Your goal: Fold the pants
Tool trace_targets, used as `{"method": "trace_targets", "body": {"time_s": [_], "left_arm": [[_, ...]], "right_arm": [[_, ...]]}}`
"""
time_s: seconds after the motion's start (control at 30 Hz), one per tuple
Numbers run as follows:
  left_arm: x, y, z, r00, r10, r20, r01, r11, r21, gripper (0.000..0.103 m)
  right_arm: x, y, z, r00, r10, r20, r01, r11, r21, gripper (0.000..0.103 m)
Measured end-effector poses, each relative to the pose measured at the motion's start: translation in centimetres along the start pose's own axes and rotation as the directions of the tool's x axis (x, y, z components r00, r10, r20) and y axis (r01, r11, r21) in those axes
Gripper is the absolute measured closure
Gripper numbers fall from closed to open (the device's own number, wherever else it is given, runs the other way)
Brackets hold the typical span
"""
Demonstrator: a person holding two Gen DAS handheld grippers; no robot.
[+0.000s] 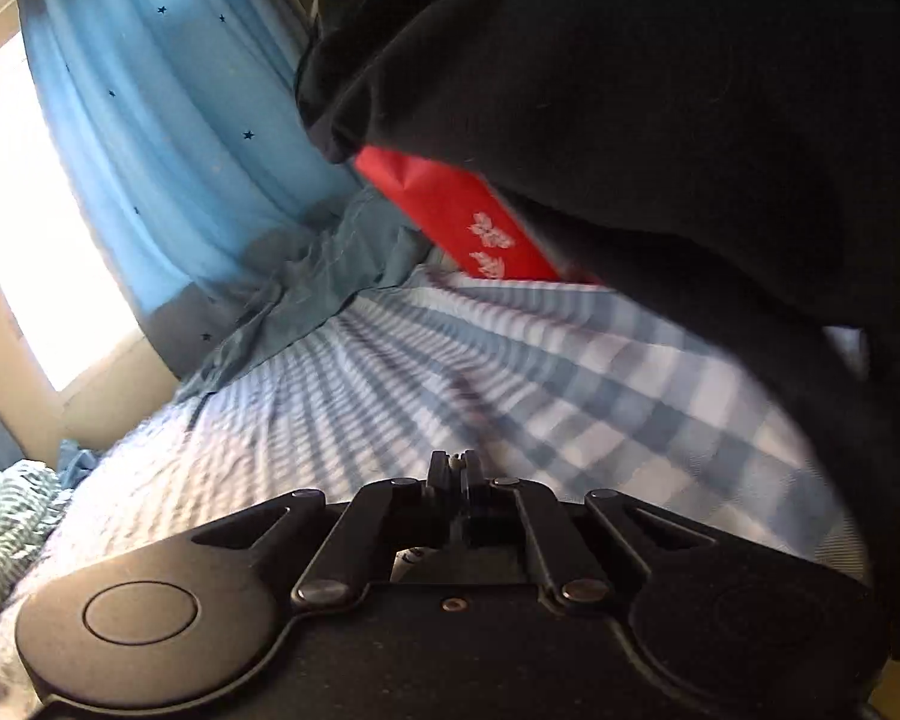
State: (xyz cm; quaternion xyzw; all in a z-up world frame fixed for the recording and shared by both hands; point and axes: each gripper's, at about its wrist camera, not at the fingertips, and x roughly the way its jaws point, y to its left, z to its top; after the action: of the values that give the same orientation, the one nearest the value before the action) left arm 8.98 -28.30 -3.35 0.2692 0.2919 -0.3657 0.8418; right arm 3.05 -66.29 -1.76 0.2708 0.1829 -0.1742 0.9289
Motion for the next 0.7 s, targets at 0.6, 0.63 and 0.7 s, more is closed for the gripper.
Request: {"method": "trace_targets", "body": {"time_s": [0.6, 0.63, 0.7], "left_arm": [[-5.9, 15.8, -8.8, 0.964, 0.252, -0.085, -0.263, 0.851, -0.454, 0.039], [-6.5, 17.7, -10.5, 0.948, 0.289, -0.131, -0.315, 0.812, -0.491, 0.040], [-7.7, 20.8, -13.8, 0.916, 0.340, -0.215, -0.401, 0.739, -0.541, 0.043]], "right_arm": [[1.3, 14.9, -7.5, 0.974, 0.165, -0.153, -0.222, 0.822, -0.525, 0.026], [1.9, 16.3, -8.9, 0.954, 0.213, -0.209, -0.294, 0.798, -0.527, 0.026], [2.7, 19.0, -11.6, 0.931, 0.233, -0.282, -0.356, 0.753, -0.553, 0.026]]}}
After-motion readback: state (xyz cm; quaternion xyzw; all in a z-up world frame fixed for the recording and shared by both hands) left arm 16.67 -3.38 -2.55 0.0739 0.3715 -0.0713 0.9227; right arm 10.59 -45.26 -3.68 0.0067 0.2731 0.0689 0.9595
